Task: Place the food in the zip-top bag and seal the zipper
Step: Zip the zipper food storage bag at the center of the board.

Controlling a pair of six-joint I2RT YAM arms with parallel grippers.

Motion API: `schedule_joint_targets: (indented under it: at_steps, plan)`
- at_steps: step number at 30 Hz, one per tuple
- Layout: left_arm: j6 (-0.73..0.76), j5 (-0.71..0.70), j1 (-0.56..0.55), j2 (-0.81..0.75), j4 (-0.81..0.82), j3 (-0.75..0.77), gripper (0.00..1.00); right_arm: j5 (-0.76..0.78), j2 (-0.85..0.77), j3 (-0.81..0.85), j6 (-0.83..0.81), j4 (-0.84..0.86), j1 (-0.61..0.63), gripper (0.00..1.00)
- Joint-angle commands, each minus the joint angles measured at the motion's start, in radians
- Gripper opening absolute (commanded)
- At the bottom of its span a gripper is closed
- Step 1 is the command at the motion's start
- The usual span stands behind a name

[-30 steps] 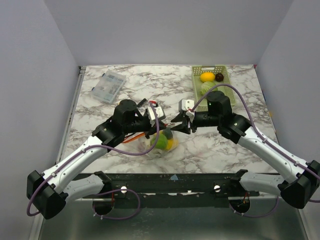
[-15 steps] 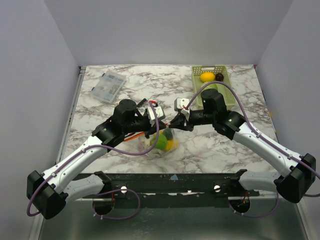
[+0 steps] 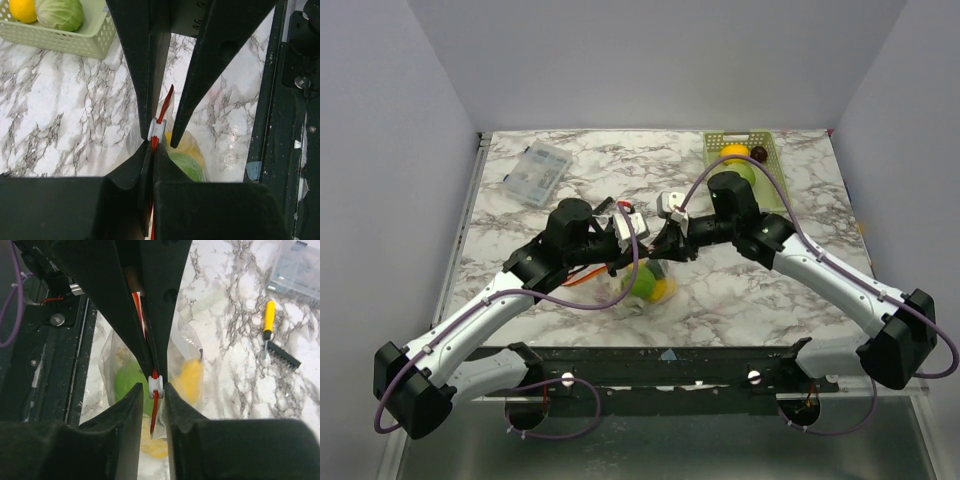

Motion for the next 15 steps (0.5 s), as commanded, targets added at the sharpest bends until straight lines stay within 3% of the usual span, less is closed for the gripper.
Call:
schedule_joint_targets:
  at_steps: [1,5,10,13,15]
  plan:
    - [0.014,0.029,-0.009,-0.026,0.053,0.015,0.0,0.02,0.002,0.017,0.051,0.032,0.026,0.3]
    - [0.016,0.017,-0.011,-0.026,0.051,0.009,0.0,0.163,-0.085,-0.051,0.043,-0.005,0.022,0.42]
    - [0.014,0.025,-0.009,-0.012,0.045,0.019,0.0,0.184,-0.119,-0.074,0.038,-0.042,0.018,0.43]
    - [0.016,0.025,-0.009,-0.009,0.035,0.026,0.0,0.176,-0.098,-0.054,0.036,-0.047,0.017,0.39]
    - [0.016,0.025,-0.009,-0.012,0.033,0.026,0.0,0.162,-0.082,-0.035,0.029,-0.05,0.017,0.3]
